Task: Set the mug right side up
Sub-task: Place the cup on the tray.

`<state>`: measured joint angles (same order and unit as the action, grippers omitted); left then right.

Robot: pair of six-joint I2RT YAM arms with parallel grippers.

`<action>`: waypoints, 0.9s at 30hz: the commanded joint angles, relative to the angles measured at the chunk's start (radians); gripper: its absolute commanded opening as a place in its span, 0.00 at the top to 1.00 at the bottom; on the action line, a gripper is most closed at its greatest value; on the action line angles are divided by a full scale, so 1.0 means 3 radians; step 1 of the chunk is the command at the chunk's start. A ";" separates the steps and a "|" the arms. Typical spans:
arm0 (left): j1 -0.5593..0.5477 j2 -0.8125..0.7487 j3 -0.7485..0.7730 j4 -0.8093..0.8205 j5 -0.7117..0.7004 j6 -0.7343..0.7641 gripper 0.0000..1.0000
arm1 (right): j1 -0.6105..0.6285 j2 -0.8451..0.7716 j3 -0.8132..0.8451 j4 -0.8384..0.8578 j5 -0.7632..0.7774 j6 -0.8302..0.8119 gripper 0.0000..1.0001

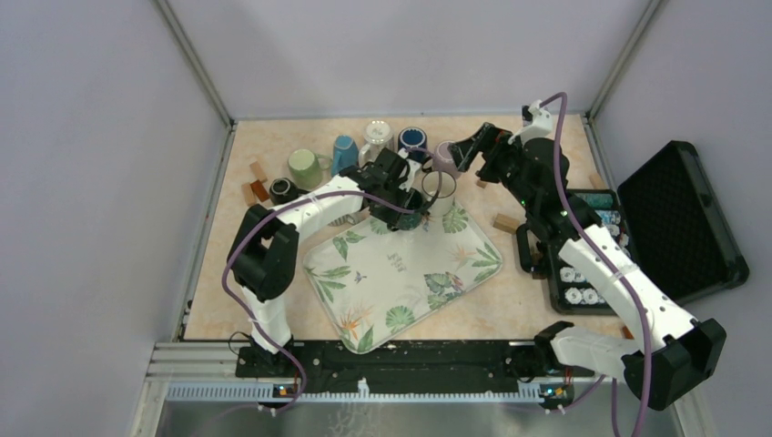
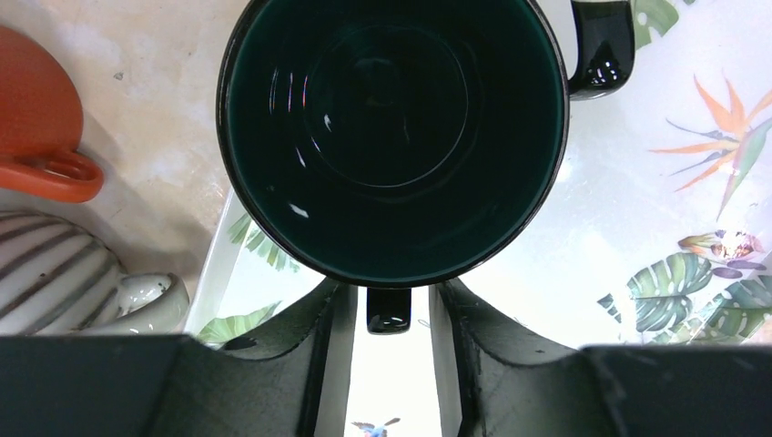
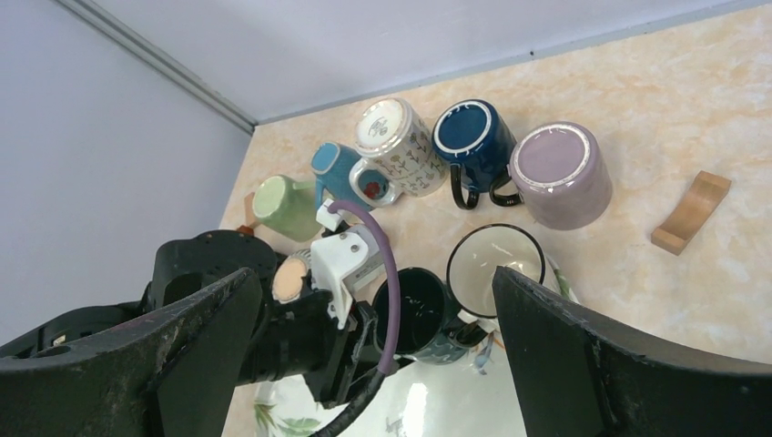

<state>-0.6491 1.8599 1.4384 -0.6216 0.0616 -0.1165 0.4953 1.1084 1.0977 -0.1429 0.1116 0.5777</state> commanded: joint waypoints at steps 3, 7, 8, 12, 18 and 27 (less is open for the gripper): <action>-0.0005 -0.0157 0.0085 0.0093 -0.0067 -0.0006 0.54 | 0.0031 -0.0059 0.0007 0.0098 -0.0011 -0.0005 0.01; -0.0008 -0.0222 0.0062 0.0088 -0.0092 -0.0013 0.44 | 0.0031 -0.0048 0.0020 0.0090 -0.0026 -0.0002 0.01; -0.0007 -0.0238 0.0054 0.0089 -0.0095 -0.0020 0.40 | 0.0031 -0.0040 0.0022 0.0085 -0.0030 -0.0002 0.01; -0.0005 -0.0320 0.0016 0.0069 -0.0169 -0.0061 0.27 | 0.0030 -0.0033 0.0031 0.0077 -0.0053 0.0007 0.01; 0.0000 -0.0457 -0.0045 0.0074 -0.0308 -0.0087 0.10 | 0.0031 0.0026 0.0061 0.0058 -0.0097 0.0026 0.01; 0.0007 -0.0642 -0.0136 0.0068 -0.0434 -0.0110 0.02 | 0.0029 0.0127 0.0127 -0.0018 -0.0109 0.0040 0.01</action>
<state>-0.6491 1.7290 1.4082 -0.6216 -0.0376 -0.1356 0.4953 1.1343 1.0977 -0.1463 0.0864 0.5869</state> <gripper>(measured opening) 0.979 0.986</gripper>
